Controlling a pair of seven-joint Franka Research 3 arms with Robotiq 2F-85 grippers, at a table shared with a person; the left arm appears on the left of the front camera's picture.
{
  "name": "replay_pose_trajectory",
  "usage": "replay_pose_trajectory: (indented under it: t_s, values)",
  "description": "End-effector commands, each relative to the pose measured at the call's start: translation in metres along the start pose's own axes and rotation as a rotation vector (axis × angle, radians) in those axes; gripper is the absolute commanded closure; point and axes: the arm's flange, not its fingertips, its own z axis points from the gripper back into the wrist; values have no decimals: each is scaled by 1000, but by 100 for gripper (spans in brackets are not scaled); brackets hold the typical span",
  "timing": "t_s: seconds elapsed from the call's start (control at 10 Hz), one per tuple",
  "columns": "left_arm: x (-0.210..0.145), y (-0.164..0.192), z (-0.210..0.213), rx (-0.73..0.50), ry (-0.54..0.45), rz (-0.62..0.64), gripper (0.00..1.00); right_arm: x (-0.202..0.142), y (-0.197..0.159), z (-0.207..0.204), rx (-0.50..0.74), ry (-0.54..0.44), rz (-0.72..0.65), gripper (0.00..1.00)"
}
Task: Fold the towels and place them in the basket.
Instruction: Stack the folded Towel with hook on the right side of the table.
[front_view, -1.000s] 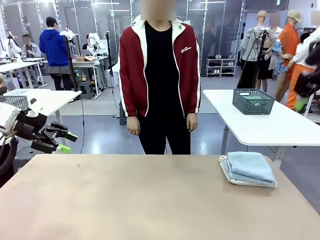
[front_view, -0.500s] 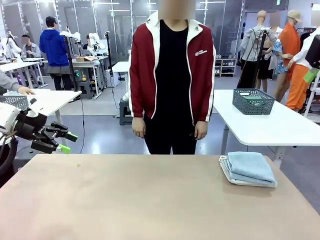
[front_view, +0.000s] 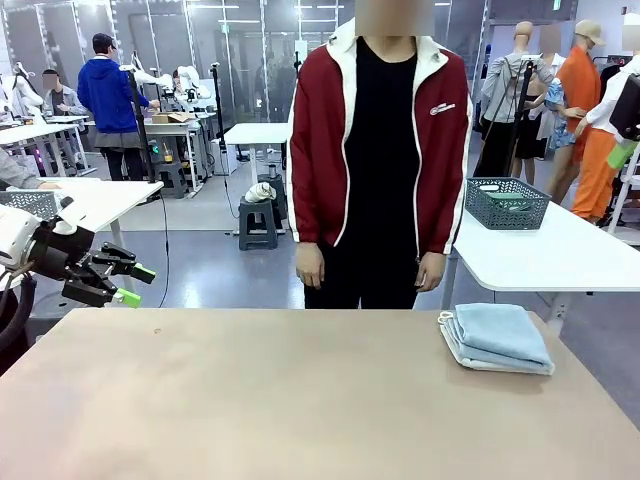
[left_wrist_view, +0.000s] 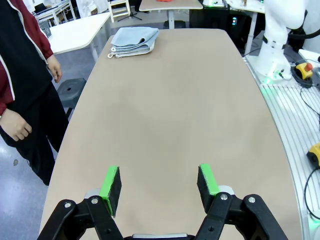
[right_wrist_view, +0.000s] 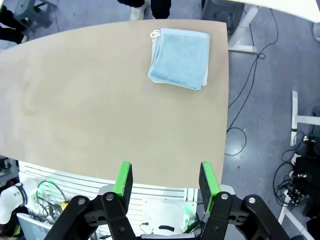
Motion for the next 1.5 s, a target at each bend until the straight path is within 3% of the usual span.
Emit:
replay_pose_trajectory:
  t_s: [0.0, 1.4]
  values:
    - [2, -1, 0, -1, -13, 9, 22, 0, -1, 1, 1, 5, 11, 33]
    - [2, -1, 0, -1, -13, 9, 22, 0, -1, 1, 1, 5, 11, 33]
